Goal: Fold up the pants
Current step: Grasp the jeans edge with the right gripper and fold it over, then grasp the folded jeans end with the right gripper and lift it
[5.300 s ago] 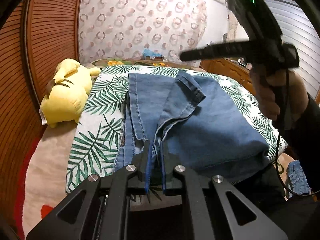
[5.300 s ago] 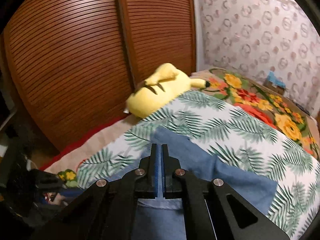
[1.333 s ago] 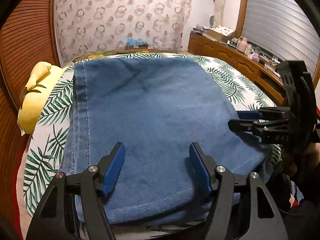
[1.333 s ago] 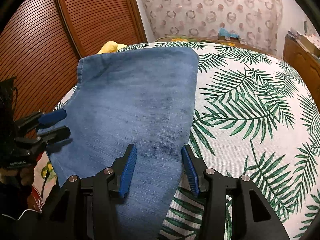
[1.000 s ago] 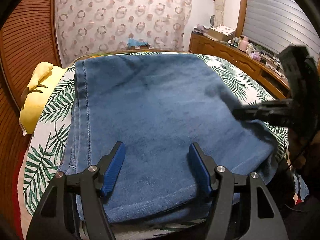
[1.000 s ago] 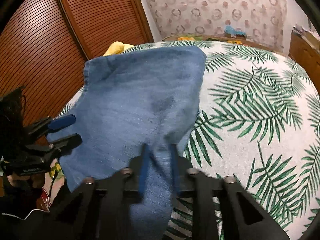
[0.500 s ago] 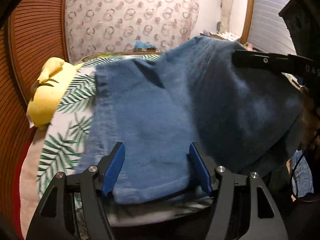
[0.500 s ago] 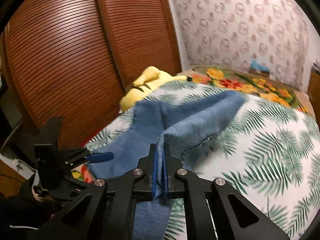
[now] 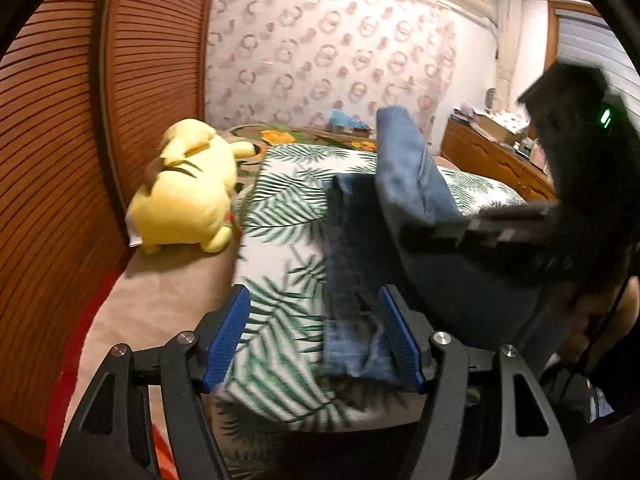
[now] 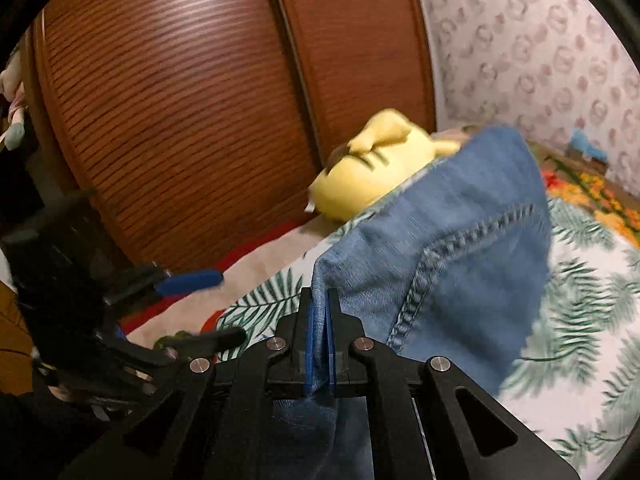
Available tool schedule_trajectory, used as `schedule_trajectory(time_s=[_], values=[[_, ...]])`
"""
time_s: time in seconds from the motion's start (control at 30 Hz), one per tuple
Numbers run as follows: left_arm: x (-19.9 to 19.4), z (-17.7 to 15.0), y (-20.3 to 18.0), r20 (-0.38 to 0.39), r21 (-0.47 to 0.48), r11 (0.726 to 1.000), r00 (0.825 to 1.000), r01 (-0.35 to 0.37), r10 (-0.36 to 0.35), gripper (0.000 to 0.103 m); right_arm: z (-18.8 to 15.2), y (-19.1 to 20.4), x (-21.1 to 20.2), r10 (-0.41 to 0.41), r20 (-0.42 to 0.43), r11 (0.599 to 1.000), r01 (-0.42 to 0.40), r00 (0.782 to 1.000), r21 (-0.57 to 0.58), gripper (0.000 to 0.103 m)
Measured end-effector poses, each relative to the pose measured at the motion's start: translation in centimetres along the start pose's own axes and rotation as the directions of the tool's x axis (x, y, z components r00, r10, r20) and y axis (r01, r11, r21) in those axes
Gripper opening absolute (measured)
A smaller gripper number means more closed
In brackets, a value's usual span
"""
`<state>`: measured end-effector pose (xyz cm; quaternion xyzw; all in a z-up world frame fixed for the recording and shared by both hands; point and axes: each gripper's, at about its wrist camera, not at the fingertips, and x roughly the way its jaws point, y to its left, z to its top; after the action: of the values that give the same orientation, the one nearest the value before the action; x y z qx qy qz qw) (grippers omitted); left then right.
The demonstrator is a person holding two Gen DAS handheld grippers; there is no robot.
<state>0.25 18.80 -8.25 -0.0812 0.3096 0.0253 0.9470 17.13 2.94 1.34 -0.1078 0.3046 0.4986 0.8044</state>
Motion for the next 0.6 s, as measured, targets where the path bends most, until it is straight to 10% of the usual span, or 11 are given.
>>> schedule_trajectory(time_s=[0.2,0.6], values=[[-0.6,0.5,0.8,0.022,-0.028,1.000,1.000,0.007,-0.006,0.068,0.1,-0.9,2.9,-0.007,-0.072,1.000,0.008,0.997,0.015,0.010],[-0.6,1.6,-1.8,0.034,0.004,0.996,0.996,0.084,-0.084,0.068,2.7,-3.1,-4.2,-0.230,0.079,0.972,0.233,0.970,-0.021,0.045]])
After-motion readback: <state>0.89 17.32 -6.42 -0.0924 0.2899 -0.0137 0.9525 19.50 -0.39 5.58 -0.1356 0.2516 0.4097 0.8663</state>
